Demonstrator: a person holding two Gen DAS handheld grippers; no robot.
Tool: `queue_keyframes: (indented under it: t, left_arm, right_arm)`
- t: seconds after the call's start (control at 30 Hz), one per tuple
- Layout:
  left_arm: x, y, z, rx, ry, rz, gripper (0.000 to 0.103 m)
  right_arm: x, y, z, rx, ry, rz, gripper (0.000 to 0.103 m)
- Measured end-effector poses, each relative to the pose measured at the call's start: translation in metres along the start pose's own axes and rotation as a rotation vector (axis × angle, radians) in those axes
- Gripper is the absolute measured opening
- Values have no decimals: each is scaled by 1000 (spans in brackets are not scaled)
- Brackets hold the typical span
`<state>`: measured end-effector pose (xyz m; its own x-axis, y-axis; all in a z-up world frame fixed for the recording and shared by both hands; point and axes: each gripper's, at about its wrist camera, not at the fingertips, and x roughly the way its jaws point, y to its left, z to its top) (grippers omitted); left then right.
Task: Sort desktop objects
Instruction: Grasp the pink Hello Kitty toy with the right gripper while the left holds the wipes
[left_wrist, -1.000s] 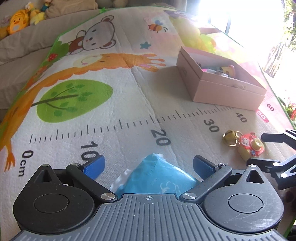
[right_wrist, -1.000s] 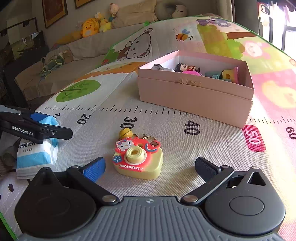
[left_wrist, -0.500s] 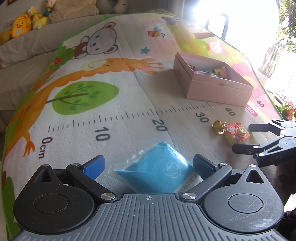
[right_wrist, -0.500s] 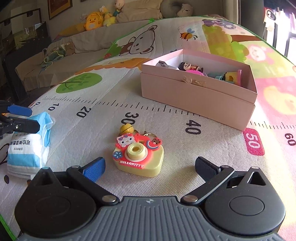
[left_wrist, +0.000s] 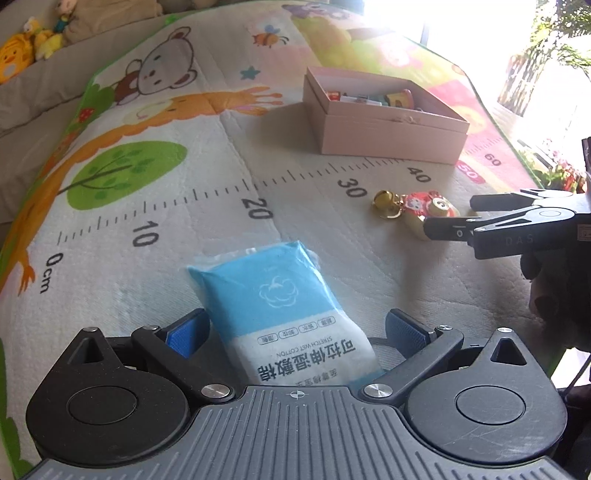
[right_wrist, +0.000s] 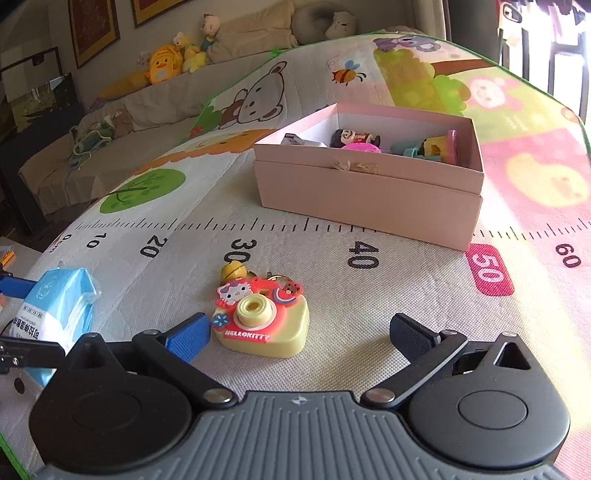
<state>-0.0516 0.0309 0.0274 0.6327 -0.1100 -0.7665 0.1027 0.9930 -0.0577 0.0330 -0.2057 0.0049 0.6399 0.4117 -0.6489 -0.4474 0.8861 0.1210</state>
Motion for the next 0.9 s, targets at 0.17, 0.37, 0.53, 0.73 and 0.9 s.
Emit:
queue_keyframes:
  t: [0.17,0.37,0.53,0.73,0.9]
  left_arm:
    - [27,-10,15,22,-18,-34,103]
    - [31,-26,25,107,-34,-33,103]
    - [19,-20,14,133,-41,29,103]
    - [15,-8,-1,147,-17,44,103]
    - [15,-4,-1,126,-42,33,97]
  right_arm:
    - [-5,4,-5,-31,1,-29,103]
    - [-9,5,-6,-45,0,-57,100]
    - [-1,15,3,-74,40,-45,90]
    - [17,33,17,-102,58,-56,87]
    - [20,41,24,-118,75,-46,57]
